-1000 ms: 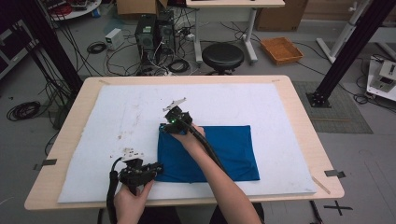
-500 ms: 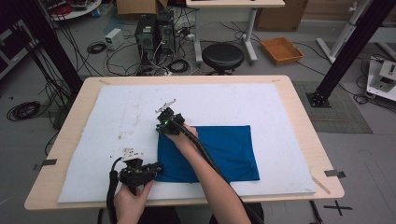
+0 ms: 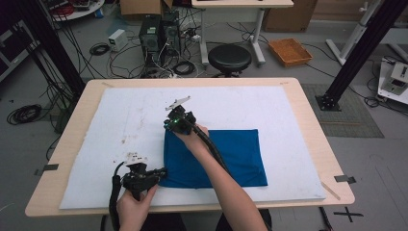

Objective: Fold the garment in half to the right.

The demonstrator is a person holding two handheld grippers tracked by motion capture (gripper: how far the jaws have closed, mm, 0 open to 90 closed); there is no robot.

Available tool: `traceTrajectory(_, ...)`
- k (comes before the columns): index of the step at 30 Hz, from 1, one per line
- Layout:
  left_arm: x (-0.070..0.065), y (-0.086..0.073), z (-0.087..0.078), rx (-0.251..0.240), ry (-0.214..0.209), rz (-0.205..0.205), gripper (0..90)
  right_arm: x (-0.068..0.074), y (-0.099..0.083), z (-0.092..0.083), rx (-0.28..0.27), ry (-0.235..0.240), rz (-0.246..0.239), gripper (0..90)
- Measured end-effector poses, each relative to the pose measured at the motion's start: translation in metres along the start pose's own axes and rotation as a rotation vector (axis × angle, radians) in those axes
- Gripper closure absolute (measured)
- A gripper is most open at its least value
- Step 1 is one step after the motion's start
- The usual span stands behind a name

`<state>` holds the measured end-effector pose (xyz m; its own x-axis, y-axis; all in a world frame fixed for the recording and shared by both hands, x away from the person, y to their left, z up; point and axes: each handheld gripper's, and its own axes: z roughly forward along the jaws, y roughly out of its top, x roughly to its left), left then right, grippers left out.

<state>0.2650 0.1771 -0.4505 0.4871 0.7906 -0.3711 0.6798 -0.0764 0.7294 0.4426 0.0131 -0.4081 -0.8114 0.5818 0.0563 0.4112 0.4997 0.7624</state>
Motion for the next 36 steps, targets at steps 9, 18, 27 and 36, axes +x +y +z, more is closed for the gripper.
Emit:
traceTrajectory(9,-0.023,0.015,-0.009,-0.045,0.007,0.103,86.3,-0.017,-0.006,-0.042,-0.075,0.026,0.029,87.4)
traceTrajectory(18,-0.059,0.039,0.004,-0.064,-0.101,0.154,86.3,-0.039,-0.014,-0.093,-0.147,0.050,0.053,87.4)
traceTrajectory(27,-0.092,0.054,0.046,-0.041,-0.207,0.165,86.3,-0.072,-0.036,-0.135,-0.144,0.018,0.078,87.4)
traceTrajectory(36,-0.130,0.062,0.088,-0.007,-0.300,0.179,86.3,-0.112,-0.066,-0.167,-0.091,-0.027,0.135,87.3)
